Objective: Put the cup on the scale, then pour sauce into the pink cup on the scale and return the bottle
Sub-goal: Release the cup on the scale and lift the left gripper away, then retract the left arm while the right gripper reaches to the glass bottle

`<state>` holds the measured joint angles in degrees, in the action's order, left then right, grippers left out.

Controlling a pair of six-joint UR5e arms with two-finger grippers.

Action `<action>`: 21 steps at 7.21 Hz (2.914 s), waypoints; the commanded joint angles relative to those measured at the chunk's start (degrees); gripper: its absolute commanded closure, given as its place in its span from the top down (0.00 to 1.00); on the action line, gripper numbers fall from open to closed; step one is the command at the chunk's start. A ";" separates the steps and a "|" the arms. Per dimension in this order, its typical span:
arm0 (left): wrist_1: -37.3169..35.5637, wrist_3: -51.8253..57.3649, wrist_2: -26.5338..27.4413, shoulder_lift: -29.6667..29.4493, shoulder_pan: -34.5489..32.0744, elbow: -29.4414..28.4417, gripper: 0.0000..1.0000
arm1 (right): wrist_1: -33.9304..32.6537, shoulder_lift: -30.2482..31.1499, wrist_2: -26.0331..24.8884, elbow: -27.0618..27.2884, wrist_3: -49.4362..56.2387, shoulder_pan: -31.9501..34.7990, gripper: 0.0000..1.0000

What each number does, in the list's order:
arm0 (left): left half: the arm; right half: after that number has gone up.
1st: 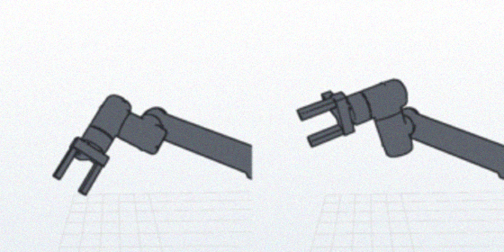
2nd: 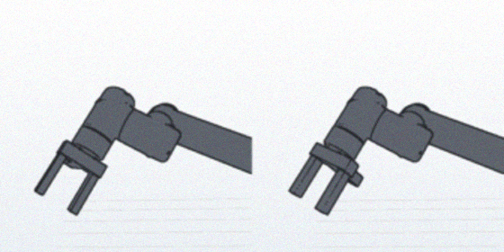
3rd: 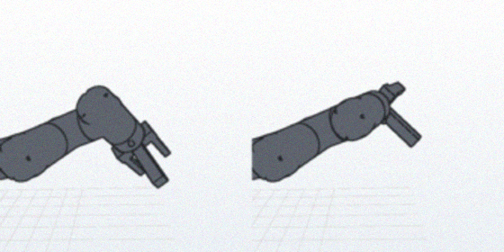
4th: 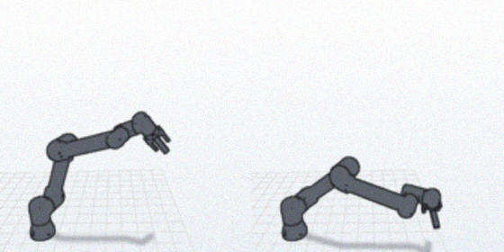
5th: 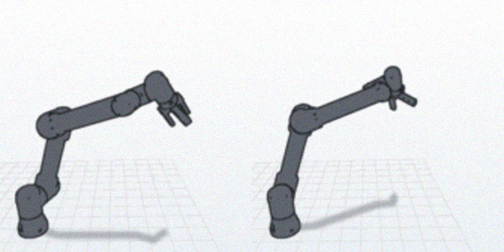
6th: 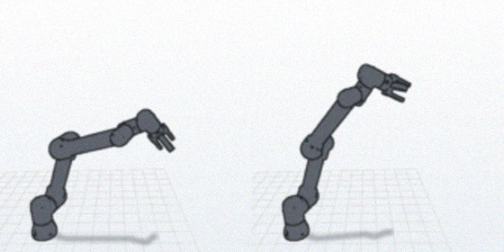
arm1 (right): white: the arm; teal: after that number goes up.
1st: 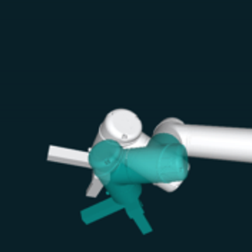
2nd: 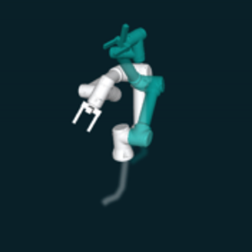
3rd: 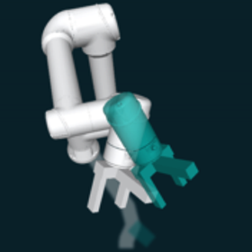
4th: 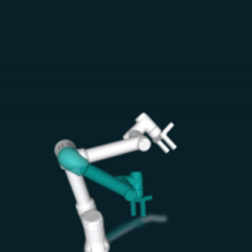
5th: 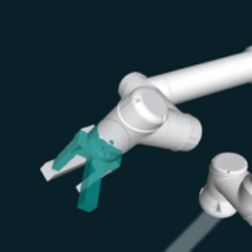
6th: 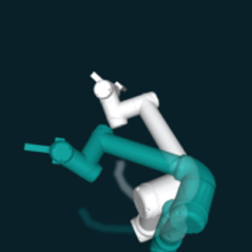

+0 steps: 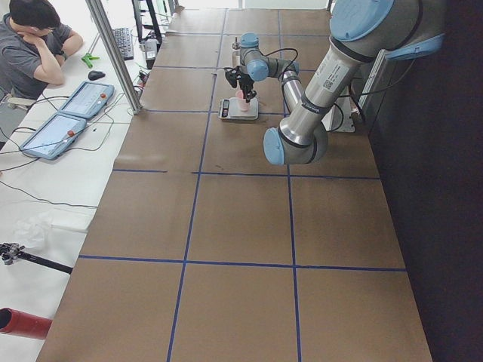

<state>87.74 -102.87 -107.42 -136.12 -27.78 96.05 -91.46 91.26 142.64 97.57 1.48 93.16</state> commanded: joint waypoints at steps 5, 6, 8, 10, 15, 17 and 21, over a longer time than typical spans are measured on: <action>-9.67 10.64 -5.91 0.68 -9.01 14.78 1.00 | -0.65 2.85 -0.35 18.03 -23.39 -4.54 1.00; -10.13 14.15 -7.87 1.03 -12.96 15.74 1.00 | -0.56 4.00 -1.31 23.22 -29.80 -7.70 1.00; -13.53 25.03 -12.88 1.12 -22.27 15.84 1.00 | -0.30 5.50 -9.43 31.41 -44.02 -19.52 1.00; -18.02 36.29 -14.57 1.12 -29.49 15.92 1.00 | 10.70 7.94 -17.47 33.73 -59.08 -29.77 1.00; -19.27 74.74 -15.45 17.96 -43.20 20.67 1.00 | 32.20 16.23 -49.23 33.65 -72.38 -55.76 1.00; -18.84 83.08 -15.01 22.89 -45.43 19.10 1.00 | 32.31 15.70 -66.35 32.51 -75.29 -68.41 1.00; -12.44 97.33 -14.66 32.29 -45.43 16.28 1.00 | 43.41 12.54 -81.97 19.64 -72.33 -71.98 1.00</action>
<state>72.85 -7.18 -122.10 -106.53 -73.18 113.03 -54.00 104.57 64.62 123.00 -72.33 21.76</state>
